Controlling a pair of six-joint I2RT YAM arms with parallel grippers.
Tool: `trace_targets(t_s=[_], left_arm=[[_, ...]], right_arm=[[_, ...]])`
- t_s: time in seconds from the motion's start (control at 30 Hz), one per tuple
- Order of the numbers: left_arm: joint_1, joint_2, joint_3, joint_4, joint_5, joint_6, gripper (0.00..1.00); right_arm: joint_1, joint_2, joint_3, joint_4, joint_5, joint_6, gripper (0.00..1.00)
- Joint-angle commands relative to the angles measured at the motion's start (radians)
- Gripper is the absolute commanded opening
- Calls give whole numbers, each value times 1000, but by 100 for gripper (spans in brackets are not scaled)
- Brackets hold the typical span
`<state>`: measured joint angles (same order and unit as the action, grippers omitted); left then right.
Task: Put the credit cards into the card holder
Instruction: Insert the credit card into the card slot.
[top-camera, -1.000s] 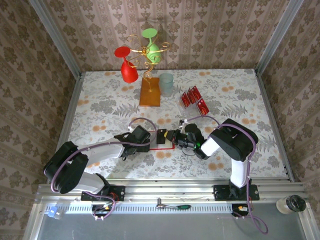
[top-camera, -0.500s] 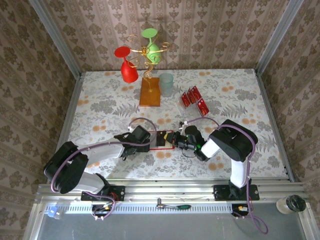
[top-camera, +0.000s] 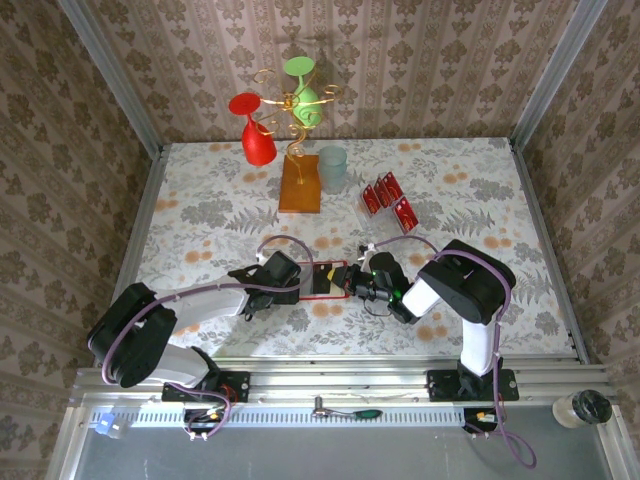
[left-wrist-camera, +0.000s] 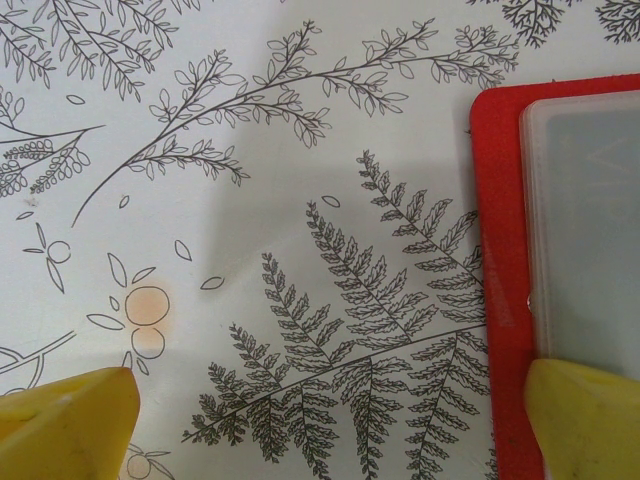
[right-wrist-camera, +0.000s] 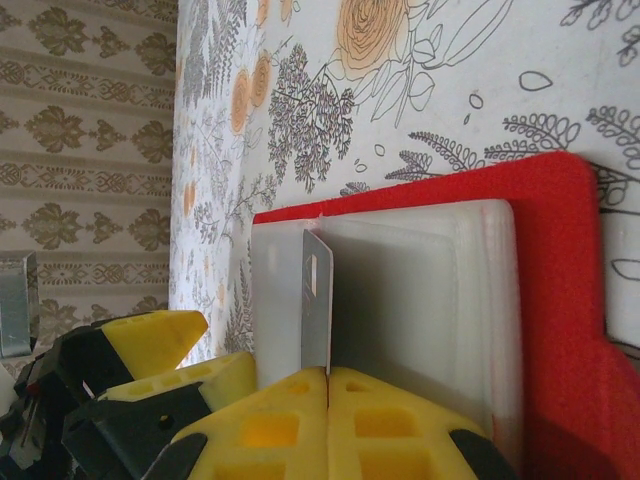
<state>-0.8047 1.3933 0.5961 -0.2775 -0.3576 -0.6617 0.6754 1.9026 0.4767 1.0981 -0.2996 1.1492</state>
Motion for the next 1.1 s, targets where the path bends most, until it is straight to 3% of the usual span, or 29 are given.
trace_targets(t_s=[0.0, 1.0, 1.07], left_arm=[[-7, 7, -12, -20, -12, -18, 100], [-12, 4, -10, -16, -12, -22, 100], [-12, 2, -11, -14, -12, -22, 100]], right_arm=[[12, -7, -23, -90, 0, -5, 0], [11, 0, 132, -459, -92, -34, 0], [12, -3, 151, -492, -109, -52, 7]])
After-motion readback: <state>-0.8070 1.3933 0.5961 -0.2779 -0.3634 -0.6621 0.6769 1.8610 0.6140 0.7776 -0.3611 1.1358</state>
